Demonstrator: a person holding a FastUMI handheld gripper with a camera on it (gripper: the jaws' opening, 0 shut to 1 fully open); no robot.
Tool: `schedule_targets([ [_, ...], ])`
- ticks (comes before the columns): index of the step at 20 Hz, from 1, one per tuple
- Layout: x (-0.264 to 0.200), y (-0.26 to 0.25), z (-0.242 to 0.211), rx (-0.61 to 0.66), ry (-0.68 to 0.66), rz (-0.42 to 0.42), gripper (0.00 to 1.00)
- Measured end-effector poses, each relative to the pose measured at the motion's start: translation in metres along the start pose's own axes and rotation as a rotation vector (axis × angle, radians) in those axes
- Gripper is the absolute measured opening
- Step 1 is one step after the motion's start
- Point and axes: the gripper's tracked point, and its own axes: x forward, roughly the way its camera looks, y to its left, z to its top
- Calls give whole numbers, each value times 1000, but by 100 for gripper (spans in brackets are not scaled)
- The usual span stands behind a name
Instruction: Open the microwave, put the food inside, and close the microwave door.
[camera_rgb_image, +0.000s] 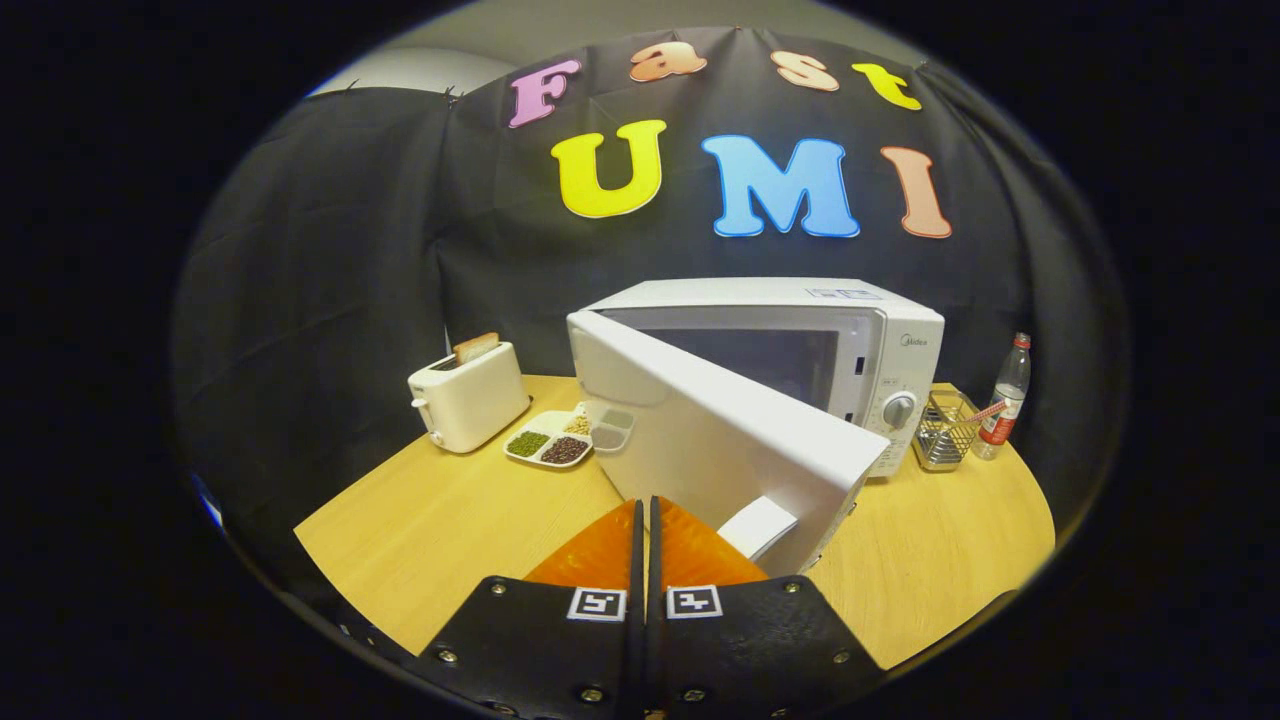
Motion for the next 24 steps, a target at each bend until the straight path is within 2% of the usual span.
schedule_targets([
  [10, 37, -64, 20, 51, -11, -78, 1],
  [24, 76, -113, 44, 64, -34, -121, 1],
])
